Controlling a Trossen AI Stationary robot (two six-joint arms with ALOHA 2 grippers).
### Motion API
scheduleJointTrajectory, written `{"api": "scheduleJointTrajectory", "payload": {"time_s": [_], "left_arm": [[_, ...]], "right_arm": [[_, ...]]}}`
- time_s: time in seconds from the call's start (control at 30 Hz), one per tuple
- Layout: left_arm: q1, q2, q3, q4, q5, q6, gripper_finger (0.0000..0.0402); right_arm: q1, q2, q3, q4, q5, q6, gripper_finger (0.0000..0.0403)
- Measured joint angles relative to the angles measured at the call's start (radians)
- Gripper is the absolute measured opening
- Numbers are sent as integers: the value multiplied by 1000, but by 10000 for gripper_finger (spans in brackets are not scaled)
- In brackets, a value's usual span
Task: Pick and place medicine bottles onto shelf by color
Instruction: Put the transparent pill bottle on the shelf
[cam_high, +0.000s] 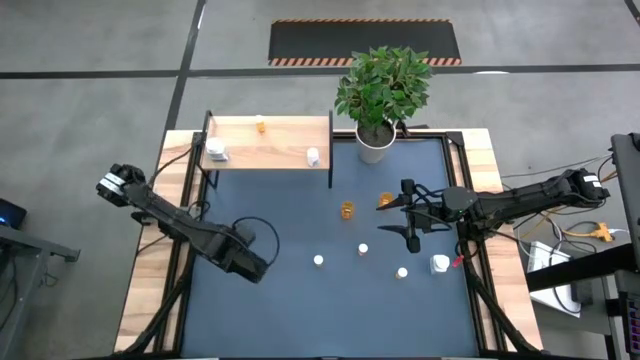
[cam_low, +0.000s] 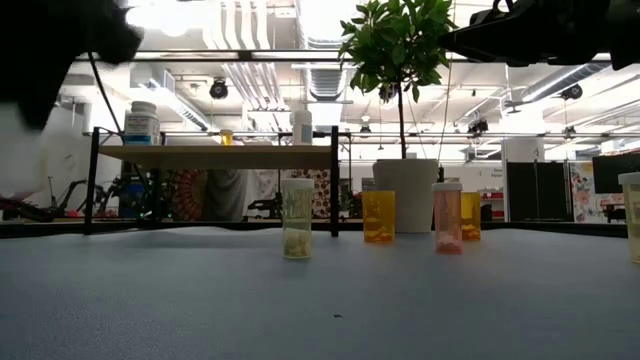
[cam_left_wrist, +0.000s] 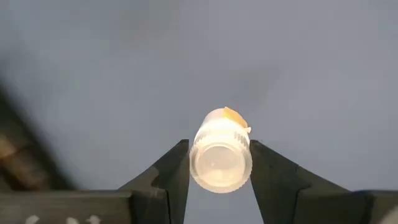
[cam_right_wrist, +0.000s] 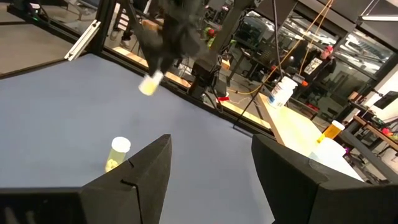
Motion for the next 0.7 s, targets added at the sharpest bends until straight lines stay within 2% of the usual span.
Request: {"api": "scheduleJointTrajectory", "payload": {"time_s": [0.1, 0.4, 0.7], "left_arm": [[30, 0, 105, 39, -6, 97, 124], [157, 47, 380, 123, -163, 553, 124], [354, 126, 598, 114, -173, 943, 124]], "right_arm": [[0, 0, 0, 0, 0, -2, 215], [0, 0, 0, 1, 0, -14, 215], [0, 0, 0, 8, 0, -19, 215]]}}
